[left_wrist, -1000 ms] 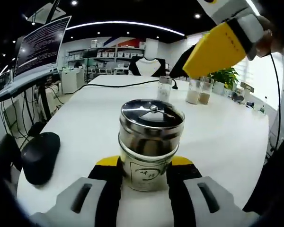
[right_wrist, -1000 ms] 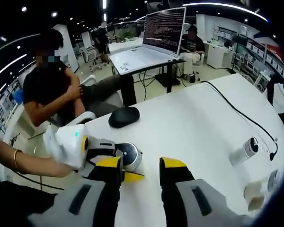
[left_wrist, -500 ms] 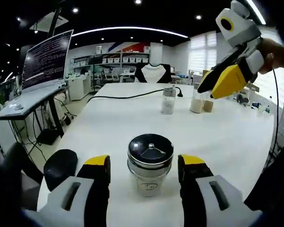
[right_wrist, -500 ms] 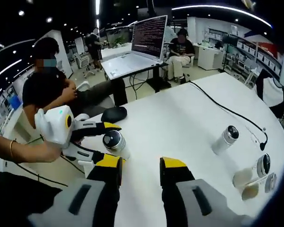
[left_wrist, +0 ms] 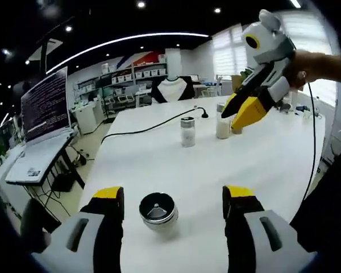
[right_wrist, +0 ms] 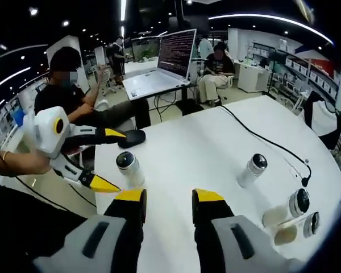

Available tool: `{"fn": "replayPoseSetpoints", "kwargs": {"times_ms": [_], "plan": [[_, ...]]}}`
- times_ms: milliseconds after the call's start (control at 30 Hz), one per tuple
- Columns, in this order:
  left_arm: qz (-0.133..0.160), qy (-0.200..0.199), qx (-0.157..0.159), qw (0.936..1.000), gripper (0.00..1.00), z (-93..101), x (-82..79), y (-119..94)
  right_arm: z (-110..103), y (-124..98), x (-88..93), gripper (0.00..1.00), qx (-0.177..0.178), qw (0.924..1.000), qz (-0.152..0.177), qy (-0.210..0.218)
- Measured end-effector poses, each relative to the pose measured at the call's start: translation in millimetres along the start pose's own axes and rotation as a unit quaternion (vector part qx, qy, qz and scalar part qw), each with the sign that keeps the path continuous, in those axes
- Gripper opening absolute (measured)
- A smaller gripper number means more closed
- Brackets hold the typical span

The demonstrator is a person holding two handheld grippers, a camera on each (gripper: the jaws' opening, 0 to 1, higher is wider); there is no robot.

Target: Rotate the seasoning bottle until the label or dispensing opening points toward the visible target arrow and the bottle remains upright within the marked orientation range

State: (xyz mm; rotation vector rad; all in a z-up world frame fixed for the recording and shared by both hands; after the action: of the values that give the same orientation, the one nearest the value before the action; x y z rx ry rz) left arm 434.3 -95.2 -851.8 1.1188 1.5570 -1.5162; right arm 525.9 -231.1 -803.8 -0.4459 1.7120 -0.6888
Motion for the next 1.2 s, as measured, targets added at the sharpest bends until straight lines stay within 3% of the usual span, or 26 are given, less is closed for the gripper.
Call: {"fn": "replayPoseSetpoints", "kwargs": {"times_ms": [133, 233, 333, 500, 633, 867, 967, 1067, 1200], "plan": [[0.007, -0.008, -0.002, 0.9999, 0.96, 9.9, -9.8, 2.1, 13.2, -10.9, -1.7, 0.30, 0.009, 0.9993, 0.000, -0.037], [0.016, -0.014, -0.005, 0.9998, 0.99, 15.0, -17.8, 5.3, 21.6, -18.4, -1.5, 0.31, 0.019, 0.9993, 0.008, -0.031], [0.042, -0.028, 0.019, 0.9985, 1.00, 24.8, -31.6, 4.3, 29.4, -25.0, 1.7, 0.32, 0.026, 0.9992, 0.016, -0.024], [0.055, -0.024, 0.024, 0.9979, 1.00, 30.0, -42.6, 2.2, 45.5, -34.2, 5.7, 0.32, 0.035, 0.9989, 0.027, -0.015], [0.060, -0.043, 0.013, 0.9972, 1.00, 31.3, -47.2, 3.4, 57.6, -40.8, 3.8, 0.33, 0.038, 0.9985, 0.039, -0.011], [0.052, -0.033, 0.007, 0.9981, 1.00, 38.3, -47.5, 11.3, 80.9, -40.8, 3.3, 0.34, 0.034, 0.9984, 0.039, -0.022], [0.053, -0.029, -0.029, 0.9978, 0.99, 37.3, -50.5, 13.4, 90.8, -40.8, 3.4, 0.34, 0.036, 0.9984, 0.043, -0.013], [0.056, -0.030, -0.038, 0.9972, 0.99, 41.0, -53.4, 16.0, 98.5, -39.3, 4.1, 0.34, 0.038, 0.9982, 0.045, -0.006], [0.066, -0.053, -0.044, 0.9954, 0.99, 45.4, -55.1, 23.6, 116.7, -30.2, 3.2, 0.34, 0.035, 0.9987, 0.025, -0.028]]}}
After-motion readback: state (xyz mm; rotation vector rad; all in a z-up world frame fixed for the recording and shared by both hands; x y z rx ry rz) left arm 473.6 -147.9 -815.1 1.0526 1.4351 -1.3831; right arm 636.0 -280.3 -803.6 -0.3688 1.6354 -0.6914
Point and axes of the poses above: the point that each gripper's makers call its tool centre point, and the gripper's own axes: y roughly forward along the fingers, z roughly to its right, x roughly out of its underside, the point moved 5 cm from there along -y, roughly backward along the fingers, and after that the axes turned 8 degrees about -x, right-handed, at the moved point
